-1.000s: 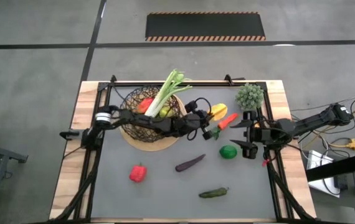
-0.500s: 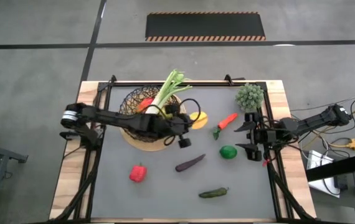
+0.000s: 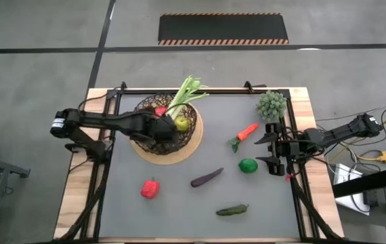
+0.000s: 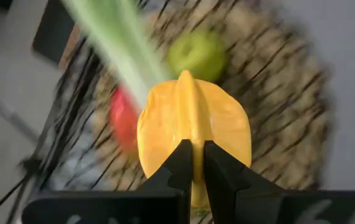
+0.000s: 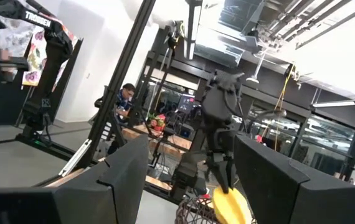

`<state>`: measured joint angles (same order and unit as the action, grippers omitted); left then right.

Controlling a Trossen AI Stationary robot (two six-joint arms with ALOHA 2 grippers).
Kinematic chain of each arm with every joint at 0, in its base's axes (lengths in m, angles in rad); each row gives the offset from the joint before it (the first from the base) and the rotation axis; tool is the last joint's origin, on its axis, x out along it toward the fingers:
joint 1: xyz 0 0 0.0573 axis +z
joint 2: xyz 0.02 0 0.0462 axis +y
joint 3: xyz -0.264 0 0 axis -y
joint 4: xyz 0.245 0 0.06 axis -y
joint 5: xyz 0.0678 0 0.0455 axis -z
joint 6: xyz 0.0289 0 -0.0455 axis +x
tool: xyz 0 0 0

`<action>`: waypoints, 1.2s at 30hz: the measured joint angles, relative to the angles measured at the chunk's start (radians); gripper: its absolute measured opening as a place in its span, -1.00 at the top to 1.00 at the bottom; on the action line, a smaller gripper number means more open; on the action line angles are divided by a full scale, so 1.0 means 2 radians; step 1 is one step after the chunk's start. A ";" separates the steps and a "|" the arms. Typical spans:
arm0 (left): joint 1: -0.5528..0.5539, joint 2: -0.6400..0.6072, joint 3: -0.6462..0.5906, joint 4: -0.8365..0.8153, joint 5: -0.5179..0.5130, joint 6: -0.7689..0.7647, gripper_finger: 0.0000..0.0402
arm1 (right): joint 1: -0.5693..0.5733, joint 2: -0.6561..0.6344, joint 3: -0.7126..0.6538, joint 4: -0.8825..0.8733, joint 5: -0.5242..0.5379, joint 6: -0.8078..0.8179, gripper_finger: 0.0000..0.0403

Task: Build produce basket
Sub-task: Put the yellow starfruit into the black wire basket

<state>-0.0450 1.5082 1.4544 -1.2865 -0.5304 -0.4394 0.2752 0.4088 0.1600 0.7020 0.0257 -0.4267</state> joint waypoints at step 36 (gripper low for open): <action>0.200 0.129 -0.036 -0.060 0.150 0.230 0.96 | 0.000 0.000 0.000 -0.009 0.001 -0.001 -0.10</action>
<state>0.3542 1.7654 1.3817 -1.4068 -0.2310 0.0210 0.2749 0.4084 0.1600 0.6842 0.0277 -0.4278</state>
